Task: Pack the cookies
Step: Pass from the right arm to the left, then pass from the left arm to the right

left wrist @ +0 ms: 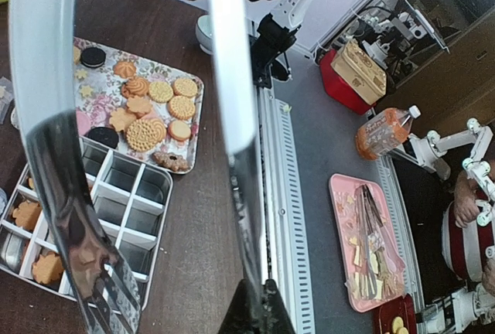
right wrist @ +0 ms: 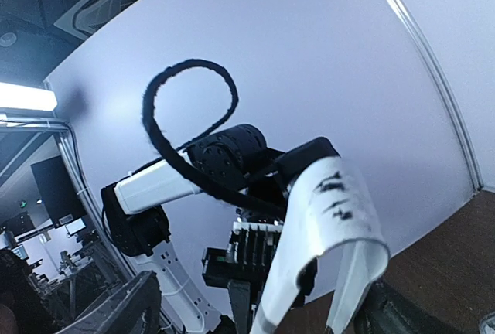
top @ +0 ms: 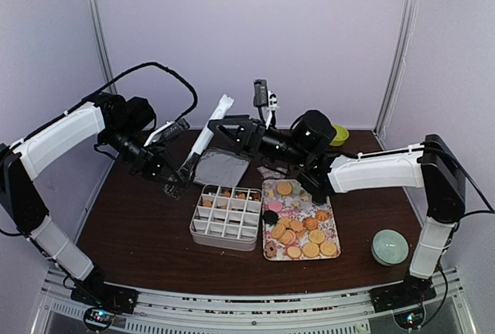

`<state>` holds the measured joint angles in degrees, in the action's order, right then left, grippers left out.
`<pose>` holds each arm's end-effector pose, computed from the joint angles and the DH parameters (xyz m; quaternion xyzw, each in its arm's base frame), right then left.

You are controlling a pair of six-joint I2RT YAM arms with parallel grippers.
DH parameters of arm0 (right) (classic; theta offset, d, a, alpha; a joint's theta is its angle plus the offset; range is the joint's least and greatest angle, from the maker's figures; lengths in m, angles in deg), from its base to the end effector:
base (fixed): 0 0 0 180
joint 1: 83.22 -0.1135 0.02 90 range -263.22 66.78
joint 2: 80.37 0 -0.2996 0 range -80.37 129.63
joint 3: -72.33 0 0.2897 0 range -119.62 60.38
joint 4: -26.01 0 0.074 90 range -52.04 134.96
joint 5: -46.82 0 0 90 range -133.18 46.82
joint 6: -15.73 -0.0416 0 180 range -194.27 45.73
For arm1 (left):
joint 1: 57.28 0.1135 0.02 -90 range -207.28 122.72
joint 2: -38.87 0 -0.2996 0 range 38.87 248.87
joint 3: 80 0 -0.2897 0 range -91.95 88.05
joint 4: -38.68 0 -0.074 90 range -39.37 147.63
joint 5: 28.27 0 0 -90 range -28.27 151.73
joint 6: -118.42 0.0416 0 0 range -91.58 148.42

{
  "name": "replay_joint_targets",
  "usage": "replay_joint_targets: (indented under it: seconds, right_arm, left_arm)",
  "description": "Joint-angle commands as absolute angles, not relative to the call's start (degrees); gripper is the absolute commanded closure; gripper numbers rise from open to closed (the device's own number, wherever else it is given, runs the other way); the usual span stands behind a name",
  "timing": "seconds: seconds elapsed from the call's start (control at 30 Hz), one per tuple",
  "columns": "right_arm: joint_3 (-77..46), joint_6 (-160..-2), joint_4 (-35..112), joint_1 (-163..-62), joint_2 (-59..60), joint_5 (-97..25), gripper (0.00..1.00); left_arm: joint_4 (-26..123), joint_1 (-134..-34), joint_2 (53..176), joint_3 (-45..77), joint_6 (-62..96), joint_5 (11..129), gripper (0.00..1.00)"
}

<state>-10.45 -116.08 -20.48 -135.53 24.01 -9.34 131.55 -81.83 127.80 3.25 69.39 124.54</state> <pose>0.2643 0.3799 0.3428 -0.2914 0.4902 0.6970 0.4347 0.2661 -0.1622 0.3598 0.4803 0.7049 -0.5100 0.1108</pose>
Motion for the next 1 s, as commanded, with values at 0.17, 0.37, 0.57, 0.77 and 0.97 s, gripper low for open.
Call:
replay_joint_targets:
  seconds: [0.17, 0.37, 0.57, 0.77, 0.97]
  right_arm:
    - [-15.6, -119.8, -17.6, -135.9, 27.2, -4.7, 0.31]
    - [-15.1, -119.6, -16.2, -136.2, 27.0, -3.7, 0.41]
    - [-15.8, -120.0, -14.0, -135.8, 26.6, -0.7, 0.65]
    - [-16.5, -120.0, -10.6, -133.5, 24.2, 4.9, 0.58]
    - [-19.4, -116.3, -0.5, -131.7, 23.5, 11.6, 0.45]
  left_arm:
    - [128.6, -82.3, 126.5, 1.7, 68.1, 124.4, 1.0]
    - [128.1, -82.3, 126.2, 1.7, 67.9, 123.4, 1.0]
    - [127.9, -82.4, 126.1, 2.1, 68.1, 122.0, 1.0]
    - [128.1, -82.5, 125.5, 3.2, 68.9, 120.3, 1.0]
    - [128.2, -82.7, 125.3, 3.5, 69.4, 119.4, 1.0]
